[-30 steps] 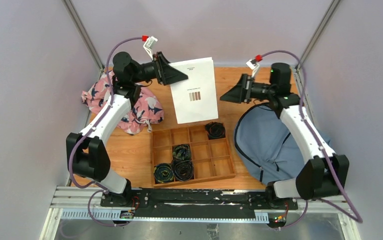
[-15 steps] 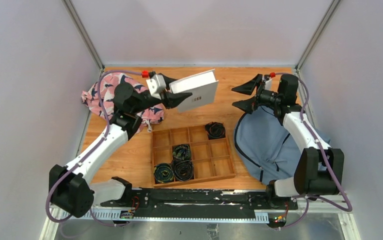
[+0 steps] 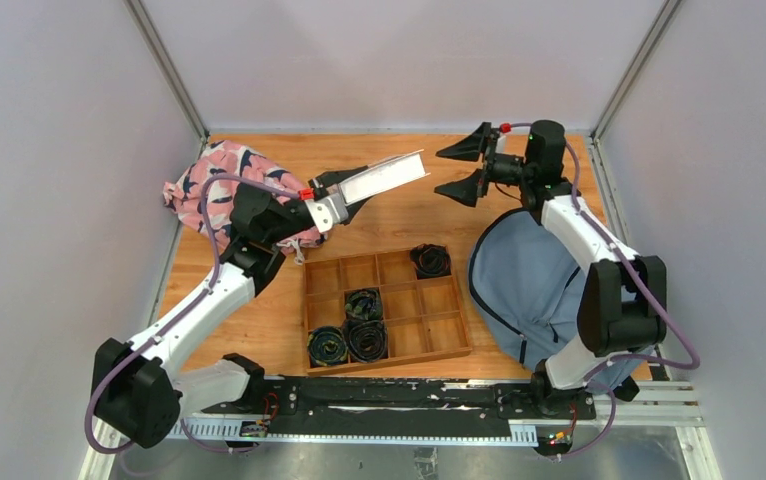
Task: Pack the student bag
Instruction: Pick up the book from the center of the board.
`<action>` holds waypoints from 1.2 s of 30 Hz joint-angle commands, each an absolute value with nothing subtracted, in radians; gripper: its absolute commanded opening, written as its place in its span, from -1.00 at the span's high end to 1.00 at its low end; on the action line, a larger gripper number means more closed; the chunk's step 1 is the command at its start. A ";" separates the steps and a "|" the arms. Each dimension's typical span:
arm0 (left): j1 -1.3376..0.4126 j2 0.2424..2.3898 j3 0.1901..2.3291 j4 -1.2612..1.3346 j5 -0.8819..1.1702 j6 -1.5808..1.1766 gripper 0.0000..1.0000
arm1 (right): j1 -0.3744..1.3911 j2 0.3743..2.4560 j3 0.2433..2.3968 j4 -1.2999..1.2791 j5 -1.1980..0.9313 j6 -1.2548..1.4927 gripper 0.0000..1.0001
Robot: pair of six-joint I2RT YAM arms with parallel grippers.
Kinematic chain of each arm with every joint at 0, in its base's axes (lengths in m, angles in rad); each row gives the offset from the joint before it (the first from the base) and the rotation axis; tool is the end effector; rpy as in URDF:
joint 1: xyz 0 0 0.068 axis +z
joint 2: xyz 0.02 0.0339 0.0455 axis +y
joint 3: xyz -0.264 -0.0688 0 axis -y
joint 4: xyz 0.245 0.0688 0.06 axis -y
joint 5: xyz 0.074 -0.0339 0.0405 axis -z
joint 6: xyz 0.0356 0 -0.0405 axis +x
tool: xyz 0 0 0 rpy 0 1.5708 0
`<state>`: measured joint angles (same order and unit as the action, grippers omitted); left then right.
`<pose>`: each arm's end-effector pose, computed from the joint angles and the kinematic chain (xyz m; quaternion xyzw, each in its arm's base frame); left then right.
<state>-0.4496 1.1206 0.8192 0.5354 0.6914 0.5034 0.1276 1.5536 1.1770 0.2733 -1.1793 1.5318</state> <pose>0.2203 -0.1315 0.3593 0.5038 0.3961 -0.1901 0.7438 0.3454 0.0775 0.3341 0.1143 0.7118 0.6894 0.0711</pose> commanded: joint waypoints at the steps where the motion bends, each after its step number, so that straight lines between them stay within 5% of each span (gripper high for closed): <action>1: -0.460 1.086 0.807 0.588 0.725 0.564 0.95 | 0.179 1.625 1.206 0.442 -1.223 1.697 -0.81; 27: -0.460 1.089 0.850 0.426 0.799 0.669 1.00 | 0.381 1.865 1.200 1.073 -1.196 2.163 -0.69; 32: -0.460 1.086 0.856 0.423 0.798 0.668 1.00 | 0.398 1.886 1.142 1.234 -1.177 2.252 0.02; 34: -0.460 1.083 0.853 0.422 0.790 0.662 0.65 | 0.397 1.894 1.131 1.298 -1.165 2.279 0.40; 36: -0.460 1.080 0.854 0.422 0.774 0.636 0.08 | 0.396 1.897 1.128 1.332 -1.161 2.281 0.71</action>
